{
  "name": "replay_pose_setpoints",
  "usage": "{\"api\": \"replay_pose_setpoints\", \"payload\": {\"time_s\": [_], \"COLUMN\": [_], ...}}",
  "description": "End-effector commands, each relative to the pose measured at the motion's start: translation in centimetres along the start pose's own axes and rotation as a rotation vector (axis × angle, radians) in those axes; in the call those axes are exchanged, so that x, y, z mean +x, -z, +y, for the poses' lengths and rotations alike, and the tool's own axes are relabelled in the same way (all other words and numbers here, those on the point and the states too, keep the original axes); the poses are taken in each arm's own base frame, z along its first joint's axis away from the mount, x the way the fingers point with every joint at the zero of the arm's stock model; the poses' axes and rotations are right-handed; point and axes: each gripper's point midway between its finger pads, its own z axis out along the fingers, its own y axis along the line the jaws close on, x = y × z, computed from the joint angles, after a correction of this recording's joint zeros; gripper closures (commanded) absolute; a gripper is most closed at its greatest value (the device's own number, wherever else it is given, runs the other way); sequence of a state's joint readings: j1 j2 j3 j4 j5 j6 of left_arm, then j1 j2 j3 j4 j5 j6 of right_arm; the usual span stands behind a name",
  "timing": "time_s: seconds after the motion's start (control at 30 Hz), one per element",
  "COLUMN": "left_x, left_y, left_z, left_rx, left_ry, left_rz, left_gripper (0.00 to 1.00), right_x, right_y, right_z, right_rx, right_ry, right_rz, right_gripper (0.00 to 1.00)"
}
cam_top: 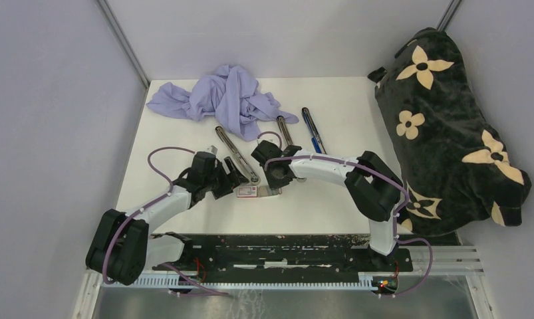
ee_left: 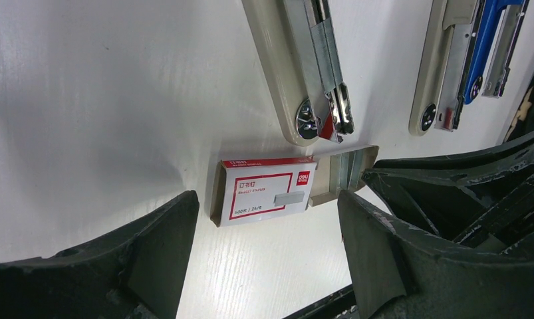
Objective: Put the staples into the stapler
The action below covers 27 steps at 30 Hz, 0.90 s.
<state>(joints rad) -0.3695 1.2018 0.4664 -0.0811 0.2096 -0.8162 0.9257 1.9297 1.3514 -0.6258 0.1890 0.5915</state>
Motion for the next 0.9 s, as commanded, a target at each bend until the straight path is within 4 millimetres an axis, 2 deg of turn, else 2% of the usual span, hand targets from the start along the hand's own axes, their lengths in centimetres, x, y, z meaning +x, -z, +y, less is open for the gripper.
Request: {"api": "replay_pose_setpoints", "payload": {"time_s": [0.0,0.87], "left_x": [-1.4,-0.8], "left_y": [0.0,-0.3], "left_z": [-1.4,-1.4], "left_rx": [0.02,0.02], "left_ry": [0.011,0.012], "left_rz": [-0.038,-0.023], "left_gripper": [0.16,0.17], "right_x": [-1.2,-0.5], "right_y": [-0.2,-1.4], "right_z": [0.4,0.6], "right_rx": [-0.015,-0.011], "right_ry": [-0.036,-0.036], "right_rz": [-0.027,0.013], "right_gripper": [0.79,0.84]}}
